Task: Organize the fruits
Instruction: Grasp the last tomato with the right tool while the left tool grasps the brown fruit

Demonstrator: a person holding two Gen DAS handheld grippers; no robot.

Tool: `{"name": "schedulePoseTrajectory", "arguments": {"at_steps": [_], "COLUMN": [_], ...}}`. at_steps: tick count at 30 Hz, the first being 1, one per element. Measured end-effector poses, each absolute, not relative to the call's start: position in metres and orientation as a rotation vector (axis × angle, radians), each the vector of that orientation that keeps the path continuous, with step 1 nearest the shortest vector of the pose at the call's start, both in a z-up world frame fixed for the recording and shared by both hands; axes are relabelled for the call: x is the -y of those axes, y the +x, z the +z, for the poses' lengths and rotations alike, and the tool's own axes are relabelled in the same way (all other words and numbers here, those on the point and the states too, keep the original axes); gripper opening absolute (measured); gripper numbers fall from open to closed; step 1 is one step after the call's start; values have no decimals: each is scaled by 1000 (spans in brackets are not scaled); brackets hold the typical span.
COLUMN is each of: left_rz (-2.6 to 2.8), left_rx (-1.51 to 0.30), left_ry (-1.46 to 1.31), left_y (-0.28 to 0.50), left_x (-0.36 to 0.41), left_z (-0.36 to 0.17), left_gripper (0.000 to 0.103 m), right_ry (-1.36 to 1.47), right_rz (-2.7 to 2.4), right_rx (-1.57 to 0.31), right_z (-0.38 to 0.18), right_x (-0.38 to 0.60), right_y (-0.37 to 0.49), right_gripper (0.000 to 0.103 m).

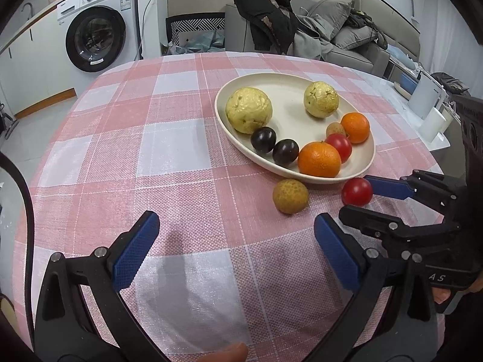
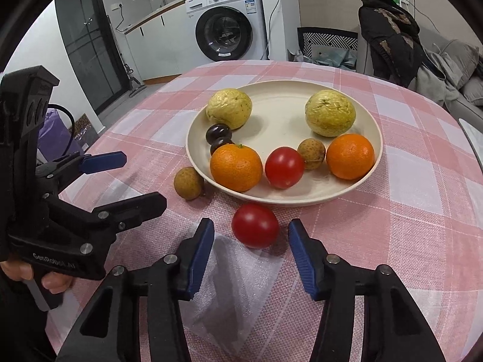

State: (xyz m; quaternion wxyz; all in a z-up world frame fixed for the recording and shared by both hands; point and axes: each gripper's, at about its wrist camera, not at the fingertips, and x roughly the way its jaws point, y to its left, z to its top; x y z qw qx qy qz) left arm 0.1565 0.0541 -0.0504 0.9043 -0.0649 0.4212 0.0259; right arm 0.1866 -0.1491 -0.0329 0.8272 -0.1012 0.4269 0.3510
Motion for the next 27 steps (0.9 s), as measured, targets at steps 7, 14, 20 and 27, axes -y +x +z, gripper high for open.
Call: {"name": "schedulePoseTrajectory", "arguments": {"at_steps": [7,14,20,27], "left_rz": [35,24,20,-3], "left_rx": [-881,-889,-888,-908], "left_ry": [-143,-162,-147,-119], "left_y": [157,158,161,172], "left_x": [-51,-49,-42,-33], "left_z": [-52,-52,-53,-57], "left_gripper": [102,102,100,76], "right_ry": [-203,-203,-168,-133], "right_rz": [740,744,753,720], "right_rx": [-911,-905,-876,-844], "right_z": [-32,-30,-19,-5], "right_x": [152,153,167,190], "right_y": [189,188,181,184], "right_gripper": [39,31,31,31]}}
